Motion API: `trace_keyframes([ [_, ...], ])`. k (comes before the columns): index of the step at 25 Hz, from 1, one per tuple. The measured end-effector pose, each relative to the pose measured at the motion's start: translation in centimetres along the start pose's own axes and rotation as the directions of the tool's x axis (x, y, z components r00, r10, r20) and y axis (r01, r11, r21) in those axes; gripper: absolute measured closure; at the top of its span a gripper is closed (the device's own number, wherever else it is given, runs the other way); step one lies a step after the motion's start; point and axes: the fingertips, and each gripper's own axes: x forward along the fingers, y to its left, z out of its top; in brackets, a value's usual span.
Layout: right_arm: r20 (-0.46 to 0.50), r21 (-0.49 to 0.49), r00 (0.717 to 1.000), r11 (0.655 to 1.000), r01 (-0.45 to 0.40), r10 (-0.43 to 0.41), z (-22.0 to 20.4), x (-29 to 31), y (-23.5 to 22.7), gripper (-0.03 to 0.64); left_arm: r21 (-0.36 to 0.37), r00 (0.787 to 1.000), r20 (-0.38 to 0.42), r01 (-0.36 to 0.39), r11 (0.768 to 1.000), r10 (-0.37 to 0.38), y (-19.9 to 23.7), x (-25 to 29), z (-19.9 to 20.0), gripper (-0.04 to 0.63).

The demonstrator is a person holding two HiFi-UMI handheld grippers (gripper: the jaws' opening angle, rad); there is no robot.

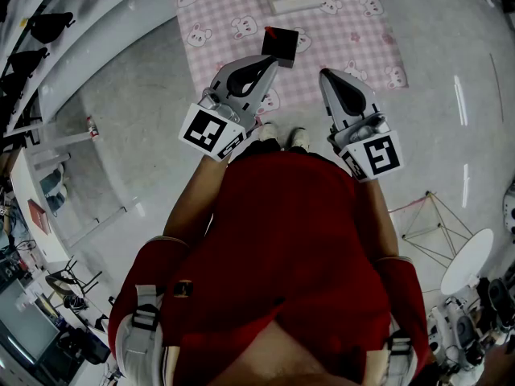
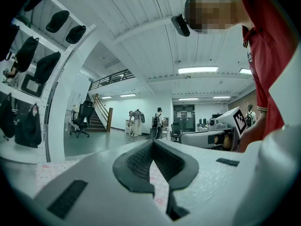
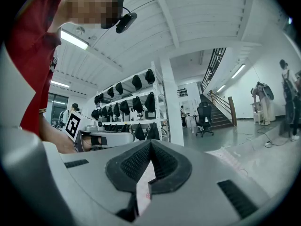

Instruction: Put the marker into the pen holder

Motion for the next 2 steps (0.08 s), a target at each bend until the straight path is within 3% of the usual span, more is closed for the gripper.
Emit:
trace_keyframes([
  [2, 0.000, -0.001, 1.000, 1.000, 0.000, 0.000, -0.01, -0.01, 0.00, 0.620, -0.001, 1.000, 0.000, 0.000, 1.000, 0.000, 0.02, -0.02, -0.01, 0.589],
])
